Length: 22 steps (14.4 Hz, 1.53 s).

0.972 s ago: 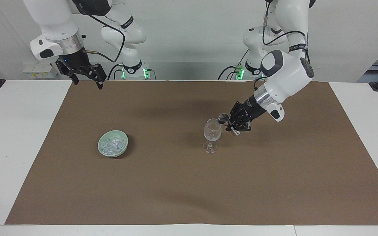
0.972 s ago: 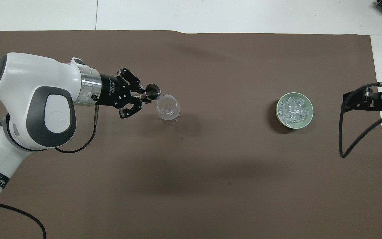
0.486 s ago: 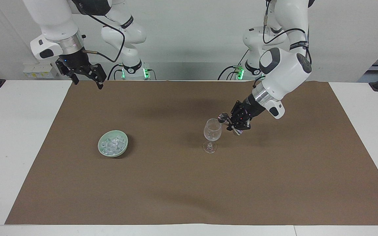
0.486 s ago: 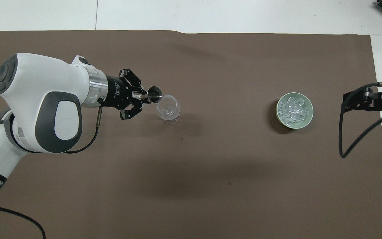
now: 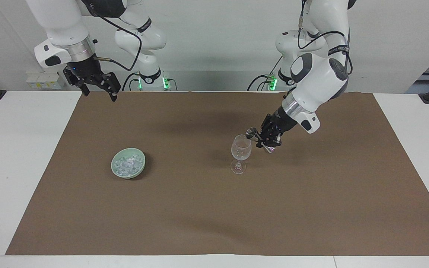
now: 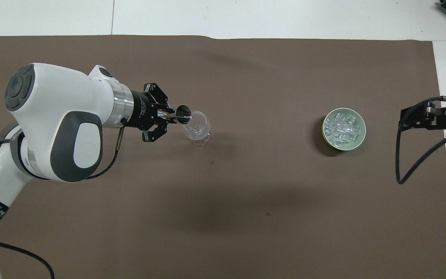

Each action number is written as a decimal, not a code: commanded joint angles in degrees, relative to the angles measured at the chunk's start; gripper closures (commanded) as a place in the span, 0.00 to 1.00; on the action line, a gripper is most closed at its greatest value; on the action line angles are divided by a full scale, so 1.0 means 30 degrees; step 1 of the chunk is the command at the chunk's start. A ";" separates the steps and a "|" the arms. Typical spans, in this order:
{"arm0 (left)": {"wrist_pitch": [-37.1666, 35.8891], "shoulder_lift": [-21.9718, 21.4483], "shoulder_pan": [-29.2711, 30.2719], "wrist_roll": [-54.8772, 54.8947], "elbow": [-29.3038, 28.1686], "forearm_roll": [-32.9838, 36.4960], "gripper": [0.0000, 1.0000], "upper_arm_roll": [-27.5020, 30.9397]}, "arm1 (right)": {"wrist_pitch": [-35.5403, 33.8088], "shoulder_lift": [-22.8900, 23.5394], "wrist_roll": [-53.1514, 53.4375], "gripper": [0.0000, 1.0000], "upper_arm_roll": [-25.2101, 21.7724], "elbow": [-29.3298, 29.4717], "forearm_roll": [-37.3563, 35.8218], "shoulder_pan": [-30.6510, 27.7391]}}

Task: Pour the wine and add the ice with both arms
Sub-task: 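Position the bottle above the clear cup with the left gripper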

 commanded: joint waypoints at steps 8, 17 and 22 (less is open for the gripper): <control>0.0358 -0.0743 -0.0656 -0.1648 -0.0601 0.2734 1.00 -0.0158 | 0.0014 0.0020 -0.0642 0.00 0.0085 0.0039 0.0529 -0.0366; 0.0475 -0.0714 -0.0657 -0.2643 -0.0484 0.4287 1.00 -0.0568 | 0.0014 0.0020 -0.0642 0.00 0.0085 0.0039 0.0529 -0.0366; 0.0475 -0.0714 -0.0657 -0.3082 -0.0425 0.5167 1.00 -0.0715 | 0.0014 0.0020 -0.0642 0.00 0.0085 0.0039 0.0529 -0.0337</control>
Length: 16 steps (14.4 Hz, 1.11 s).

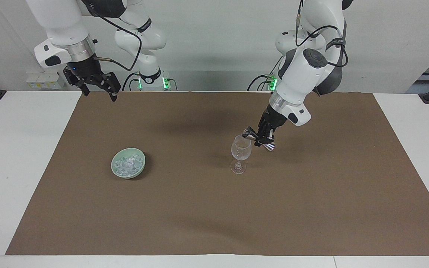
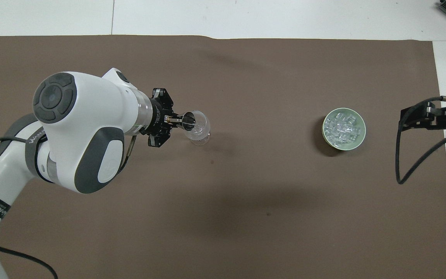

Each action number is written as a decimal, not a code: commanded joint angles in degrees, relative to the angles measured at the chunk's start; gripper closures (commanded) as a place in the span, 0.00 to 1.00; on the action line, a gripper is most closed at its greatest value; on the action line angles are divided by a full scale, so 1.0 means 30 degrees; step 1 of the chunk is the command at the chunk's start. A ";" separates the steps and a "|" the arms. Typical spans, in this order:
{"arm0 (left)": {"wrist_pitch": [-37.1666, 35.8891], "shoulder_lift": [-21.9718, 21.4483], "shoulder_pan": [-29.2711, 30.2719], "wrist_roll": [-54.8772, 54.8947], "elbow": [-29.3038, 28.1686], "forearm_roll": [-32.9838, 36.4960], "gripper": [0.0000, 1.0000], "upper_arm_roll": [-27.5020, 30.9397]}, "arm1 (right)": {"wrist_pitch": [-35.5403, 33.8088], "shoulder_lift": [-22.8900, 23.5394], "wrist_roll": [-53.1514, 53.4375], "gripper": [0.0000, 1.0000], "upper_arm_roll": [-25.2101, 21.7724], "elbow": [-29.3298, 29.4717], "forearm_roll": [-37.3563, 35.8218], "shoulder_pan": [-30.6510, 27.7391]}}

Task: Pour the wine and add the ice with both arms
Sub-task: 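Tilt the bottle over the cup with the left gripper to pour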

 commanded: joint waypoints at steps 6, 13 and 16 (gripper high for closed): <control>0.0574 -0.0355 -0.0326 -0.2261 -0.0241 0.1945 1.00 -0.0010 | -0.0014 0.0020 -0.0642 0.00 0.0085 0.0039 0.0529 -0.0337; 0.1101 -0.0209 -0.0326 -0.3900 -0.0065 0.3322 1.00 -0.0039 | 0.0015 0.0020 -0.0642 0.00 0.0085 0.0039 0.0529 -0.0337; 0.1189 -0.0179 -0.0326 -0.4602 0.0053 0.3936 1.00 -0.0039 | 0.0015 0.0020 -0.0642 0.00 0.0085 0.0039 0.0529 -0.0337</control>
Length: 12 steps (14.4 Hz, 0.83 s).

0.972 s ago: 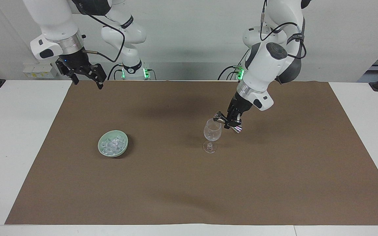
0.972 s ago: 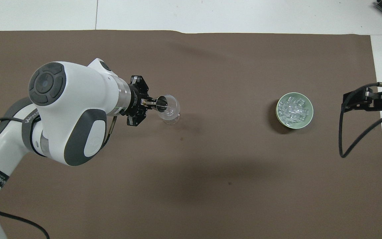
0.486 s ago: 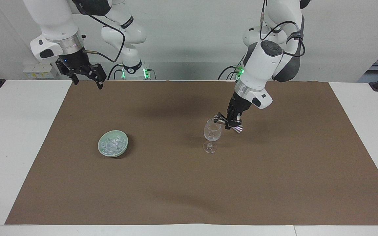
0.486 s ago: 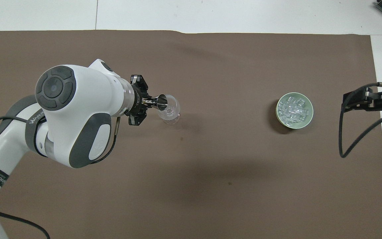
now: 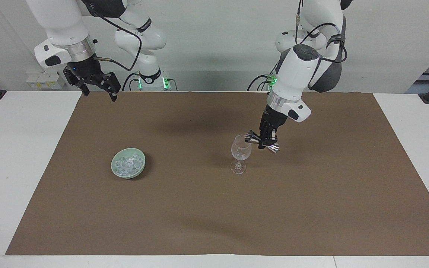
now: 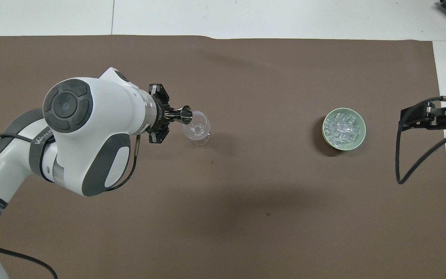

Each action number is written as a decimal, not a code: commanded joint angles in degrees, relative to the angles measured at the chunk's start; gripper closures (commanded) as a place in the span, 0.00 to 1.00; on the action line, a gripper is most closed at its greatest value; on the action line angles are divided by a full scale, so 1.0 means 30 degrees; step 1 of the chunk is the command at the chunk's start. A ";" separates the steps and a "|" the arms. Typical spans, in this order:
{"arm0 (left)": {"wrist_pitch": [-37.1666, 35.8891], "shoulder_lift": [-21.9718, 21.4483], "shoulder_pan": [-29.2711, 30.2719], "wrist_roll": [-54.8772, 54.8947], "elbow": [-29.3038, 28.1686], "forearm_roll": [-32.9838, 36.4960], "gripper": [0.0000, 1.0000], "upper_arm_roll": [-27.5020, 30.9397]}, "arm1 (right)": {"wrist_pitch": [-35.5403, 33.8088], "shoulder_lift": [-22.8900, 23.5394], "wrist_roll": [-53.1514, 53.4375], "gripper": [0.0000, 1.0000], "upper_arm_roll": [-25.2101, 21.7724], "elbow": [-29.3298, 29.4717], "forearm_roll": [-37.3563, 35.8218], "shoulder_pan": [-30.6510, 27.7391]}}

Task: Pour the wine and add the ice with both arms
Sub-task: 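Tilt the bottle over the cup with the left gripper to pour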

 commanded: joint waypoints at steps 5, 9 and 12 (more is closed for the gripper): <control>0.0283 -0.0145 -0.0452 -0.1346 -0.0040 0.1424 1.00 0.0204 | -0.0014 0.0020 -0.0642 0.00 0.0085 0.0039 0.0529 -0.0337; 0.0107 0.0000 -0.0570 -0.2075 -0.0040 0.2446 1.00 0.0175 | 0.0015 0.0020 -0.0642 0.00 0.0085 0.0039 0.0529 -0.0337; 0.0019 0.0031 -0.0570 -0.2166 -0.0011 0.2829 1.00 0.0087 | 0.0015 0.0020 -0.0642 0.00 0.0085 0.0039 0.0529 -0.0337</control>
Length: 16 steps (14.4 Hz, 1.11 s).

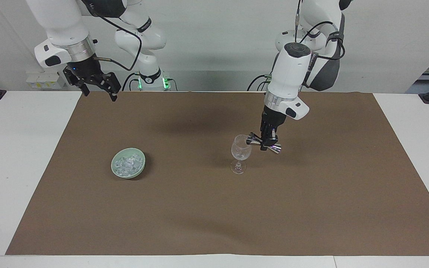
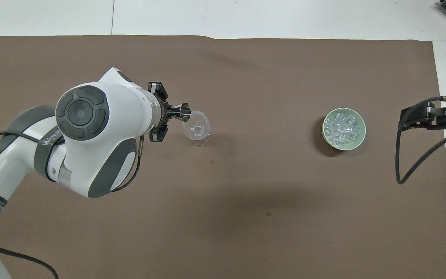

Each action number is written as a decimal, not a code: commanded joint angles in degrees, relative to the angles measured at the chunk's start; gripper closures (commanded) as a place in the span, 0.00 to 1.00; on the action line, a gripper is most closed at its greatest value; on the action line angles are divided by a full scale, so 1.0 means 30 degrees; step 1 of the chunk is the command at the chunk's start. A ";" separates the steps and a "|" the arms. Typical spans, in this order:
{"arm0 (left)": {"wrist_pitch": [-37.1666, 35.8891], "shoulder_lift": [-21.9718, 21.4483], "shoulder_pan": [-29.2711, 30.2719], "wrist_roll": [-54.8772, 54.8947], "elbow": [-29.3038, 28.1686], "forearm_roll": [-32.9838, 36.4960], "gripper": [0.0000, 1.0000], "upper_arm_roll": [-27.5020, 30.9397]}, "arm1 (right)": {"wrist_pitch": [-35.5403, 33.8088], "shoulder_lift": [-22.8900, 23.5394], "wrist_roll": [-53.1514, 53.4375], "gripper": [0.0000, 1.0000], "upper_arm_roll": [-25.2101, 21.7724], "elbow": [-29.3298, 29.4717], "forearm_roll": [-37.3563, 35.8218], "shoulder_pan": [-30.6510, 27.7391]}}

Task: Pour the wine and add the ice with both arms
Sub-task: 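Tilt the bottle over the cup with the left gripper to pour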

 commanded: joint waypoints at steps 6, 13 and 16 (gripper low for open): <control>-0.0517 0.0185 -0.0544 -0.1068 0.0343 0.1512 1.00 0.0066 | 0.0015 0.0020 -0.0642 0.00 0.0085 0.0039 0.0529 -0.0337; -0.1046 0.0479 -0.0720 -0.1449 0.0871 0.2275 1.00 0.0036 | 0.0015 0.0020 -0.0612 0.00 0.0085 0.0039 0.0529 -0.0337; -0.1280 0.0509 -0.0837 -0.1538 0.1018 0.2481 1.00 0.0036 | 0.0015 0.0020 -0.0583 0.00 0.0085 0.0039 0.0529 -0.0366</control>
